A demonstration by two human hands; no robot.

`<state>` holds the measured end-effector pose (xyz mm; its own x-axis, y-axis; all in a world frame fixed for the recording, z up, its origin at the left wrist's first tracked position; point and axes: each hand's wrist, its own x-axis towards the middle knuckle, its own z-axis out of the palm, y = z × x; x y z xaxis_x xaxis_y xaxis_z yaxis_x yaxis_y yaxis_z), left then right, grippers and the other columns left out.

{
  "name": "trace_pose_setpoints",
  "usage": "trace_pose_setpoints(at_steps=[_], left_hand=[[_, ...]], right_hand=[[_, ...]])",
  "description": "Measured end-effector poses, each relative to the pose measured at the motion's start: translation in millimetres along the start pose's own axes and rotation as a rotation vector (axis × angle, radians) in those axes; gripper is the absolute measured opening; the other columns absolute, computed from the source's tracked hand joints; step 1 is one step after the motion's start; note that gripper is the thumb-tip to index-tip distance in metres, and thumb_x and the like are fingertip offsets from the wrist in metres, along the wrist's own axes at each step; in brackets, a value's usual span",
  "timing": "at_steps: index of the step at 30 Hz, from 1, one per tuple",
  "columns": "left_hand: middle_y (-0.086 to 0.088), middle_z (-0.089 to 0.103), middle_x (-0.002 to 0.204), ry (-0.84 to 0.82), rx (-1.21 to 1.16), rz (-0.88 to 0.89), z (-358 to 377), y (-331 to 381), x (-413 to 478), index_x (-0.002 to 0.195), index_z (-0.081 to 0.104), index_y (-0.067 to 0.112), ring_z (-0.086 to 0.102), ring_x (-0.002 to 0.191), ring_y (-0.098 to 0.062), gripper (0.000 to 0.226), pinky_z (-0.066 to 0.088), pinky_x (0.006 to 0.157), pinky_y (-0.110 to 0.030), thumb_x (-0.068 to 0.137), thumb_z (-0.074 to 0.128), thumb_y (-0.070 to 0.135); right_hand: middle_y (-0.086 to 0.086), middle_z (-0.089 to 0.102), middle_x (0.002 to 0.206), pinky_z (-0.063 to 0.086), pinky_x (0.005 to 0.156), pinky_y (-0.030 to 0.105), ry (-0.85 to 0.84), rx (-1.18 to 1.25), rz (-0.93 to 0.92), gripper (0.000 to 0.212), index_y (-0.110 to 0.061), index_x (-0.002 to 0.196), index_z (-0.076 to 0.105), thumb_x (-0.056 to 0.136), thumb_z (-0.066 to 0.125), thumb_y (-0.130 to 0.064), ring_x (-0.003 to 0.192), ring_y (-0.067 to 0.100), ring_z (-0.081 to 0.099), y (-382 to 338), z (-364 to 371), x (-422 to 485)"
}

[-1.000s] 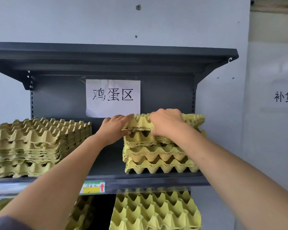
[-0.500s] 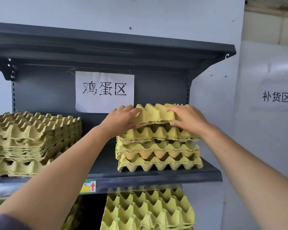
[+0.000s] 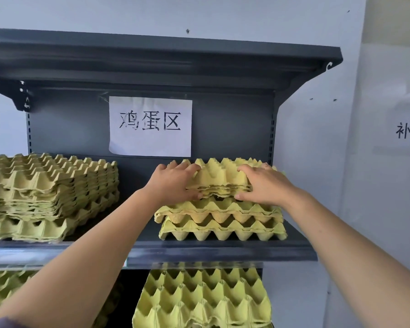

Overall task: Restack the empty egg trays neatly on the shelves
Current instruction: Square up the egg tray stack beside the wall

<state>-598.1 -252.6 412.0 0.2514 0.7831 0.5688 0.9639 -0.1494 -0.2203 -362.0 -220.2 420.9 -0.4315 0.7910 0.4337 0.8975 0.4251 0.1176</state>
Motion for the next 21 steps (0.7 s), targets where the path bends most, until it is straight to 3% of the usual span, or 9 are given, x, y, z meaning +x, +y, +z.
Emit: trace_pose_setpoints(at_steps=[2, 4, 6, 9, 11, 16, 21], left_hand=[[0.003, 0.039, 0.139, 0.033, 0.068, -0.01, 1, 3, -1, 0.144, 0.019, 0.029, 0.038, 0.127, -0.023, 0.076, 0.028, 0.102, -0.042, 0.083, 0.047, 0.065], [0.003, 0.034, 0.143, 0.053, 0.087, -0.004, 2, 6, -1, 0.147, 0.009, 0.032, 0.033, 0.13, -0.023, 0.081, 0.025, 0.105, -0.043, 0.083, 0.048, 0.064], [0.003, 0.035, 0.143, 0.063, 0.098, 0.02, 3, 10, 0, 0.148, 0.004, 0.033, 0.034, 0.13, -0.023, 0.084, 0.027, 0.104, -0.041, 0.084, 0.051, 0.061], [0.002, 0.047, 0.136, 0.055, 0.1, 0.03, 4, 15, 4, 0.148, 0.009, 0.031, 0.04, 0.125, -0.024, 0.082, 0.033, 0.099, -0.038, 0.084, 0.057, 0.053], [0.002, 0.049, 0.133, 0.059, 0.066, 0.03, 2, 14, 5, 0.147, 0.012, 0.029, 0.04, 0.124, -0.023, 0.079, 0.034, 0.099, -0.037, 0.085, 0.058, 0.049], [0.0, 0.047, 0.134, 0.111, 0.096, 0.009, -8, 11, -1, 0.149, 0.01, 0.027, 0.037, 0.126, -0.023, 0.082, 0.031, 0.1, -0.039, 0.086, 0.057, 0.048], [0.0, 0.05, 0.128, 0.18, 0.043, 0.001, -22, 7, -8, 0.148, 0.016, 0.029, 0.04, 0.118, -0.023, 0.086, 0.03, 0.096, -0.036, 0.078, 0.061, 0.049]], right_hand=[[0.002, 0.042, 0.146, 0.029, 0.111, 0.05, 0.0, -0.06, -0.012, 0.089, -0.028, 0.15, 0.015, 0.08, 0.06, -0.061, 0.14, 0.029, 0.025, 0, -1, 0], [0.004, 0.031, 0.153, 0.018, 0.116, 0.052, -0.007, -0.123, -0.034, 0.098, -0.03, 0.152, 0.004, 0.08, 0.064, -0.056, 0.142, 0.028, 0.023, 5, -4, -1], [0.006, 0.039, 0.148, 0.027, 0.113, 0.05, -0.013, -0.12, -0.05, 0.099, -0.03, 0.152, 0.002, 0.081, 0.067, -0.049, 0.14, 0.029, 0.027, 10, -4, -2], [0.003, 0.06, 0.117, 0.046, 0.092, 0.042, 0.04, -0.082, -0.075, 0.086, -0.026, 0.146, 0.019, 0.081, 0.07, -0.043, 0.128, 0.027, 0.038, 11, -1, -4], [0.002, 0.061, 0.108, 0.048, 0.085, 0.039, 0.086, -0.071, -0.071, 0.08, -0.025, 0.143, 0.024, 0.081, 0.071, -0.042, 0.126, 0.026, 0.039, 8, -1, -5], [-0.001, 0.062, 0.11, 0.045, 0.082, 0.037, 0.242, -0.077, -0.077, 0.075, -0.025, 0.139, 0.029, 0.08, 0.071, -0.044, 0.12, 0.023, 0.042, 2, -5, -11], [0.0, 0.062, 0.121, 0.039, 0.096, 0.043, 0.284, -0.079, -0.095, 0.077, -0.025, 0.141, 0.029, 0.079, 0.071, -0.045, 0.126, 0.025, 0.04, -3, -20, -15]])
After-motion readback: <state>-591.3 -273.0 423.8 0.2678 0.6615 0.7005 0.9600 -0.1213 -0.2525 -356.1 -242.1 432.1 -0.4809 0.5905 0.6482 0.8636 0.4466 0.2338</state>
